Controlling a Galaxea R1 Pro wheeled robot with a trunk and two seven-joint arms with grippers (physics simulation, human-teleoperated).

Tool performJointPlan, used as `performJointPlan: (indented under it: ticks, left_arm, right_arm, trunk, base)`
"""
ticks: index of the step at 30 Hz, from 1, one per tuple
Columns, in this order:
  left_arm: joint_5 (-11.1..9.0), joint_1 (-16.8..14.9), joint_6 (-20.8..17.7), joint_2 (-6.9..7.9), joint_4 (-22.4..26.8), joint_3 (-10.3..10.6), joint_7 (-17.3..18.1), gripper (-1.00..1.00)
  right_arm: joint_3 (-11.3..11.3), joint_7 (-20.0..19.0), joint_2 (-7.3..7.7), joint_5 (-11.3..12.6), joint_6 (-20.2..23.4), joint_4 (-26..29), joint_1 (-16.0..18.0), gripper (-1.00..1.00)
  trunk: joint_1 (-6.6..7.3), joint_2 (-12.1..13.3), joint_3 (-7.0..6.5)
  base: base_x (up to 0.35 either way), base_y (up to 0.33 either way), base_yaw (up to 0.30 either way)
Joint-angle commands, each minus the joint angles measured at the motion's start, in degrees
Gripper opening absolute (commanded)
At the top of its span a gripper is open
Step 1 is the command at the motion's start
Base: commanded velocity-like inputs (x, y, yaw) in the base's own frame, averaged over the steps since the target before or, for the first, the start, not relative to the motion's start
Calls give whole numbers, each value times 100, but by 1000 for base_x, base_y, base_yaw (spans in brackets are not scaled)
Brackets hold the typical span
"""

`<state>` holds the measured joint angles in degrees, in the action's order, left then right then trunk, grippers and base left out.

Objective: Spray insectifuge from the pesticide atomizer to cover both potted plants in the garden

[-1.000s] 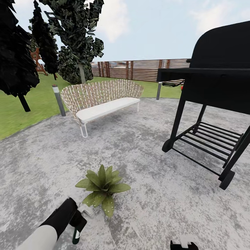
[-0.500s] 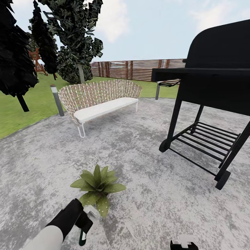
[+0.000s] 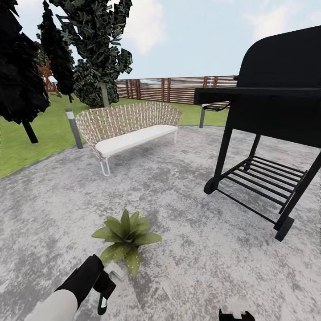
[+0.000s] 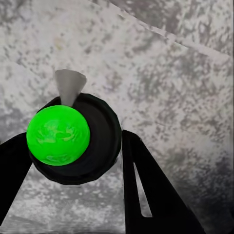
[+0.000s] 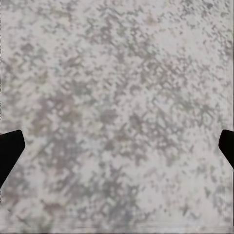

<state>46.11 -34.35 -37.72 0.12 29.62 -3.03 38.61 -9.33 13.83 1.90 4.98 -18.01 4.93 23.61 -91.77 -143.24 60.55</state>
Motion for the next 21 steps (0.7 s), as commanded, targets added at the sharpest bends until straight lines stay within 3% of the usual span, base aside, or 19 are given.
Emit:
performJointPlan:
  ticks: [1, 12, 16, 21]
  left_arm:
    - [47, -1, -16, -4, 12, -31, 51, -100]
    - [44, -1, -9, 30, 51, -39, 43, -100]
    - [39, -1, -8, 70, 59, -65, 49, -100]
    - [43, -1, -2, 74, 61, -328, 48, -100]
  right_arm:
    - [-50, 14, 4, 50, -18, -6, 3, 100]
    - [-51, 14, 7, 47, -18, -10, 3, 100]
    - [-57, 18, -3, 54, -18, -2, 3, 100]
    - [-52, 14, -5, 55, -16, -1, 3, 100]
  trunk:
    - [4, -2, 5]
    - [4, -2, 5]
    - [4, -2, 5]
    - [4, -2, 5]
  base:
    - [-305, 56, 0]
    - [-295, 161, 0]
    - [45, 289, 0]
    - [215, 275, -22]
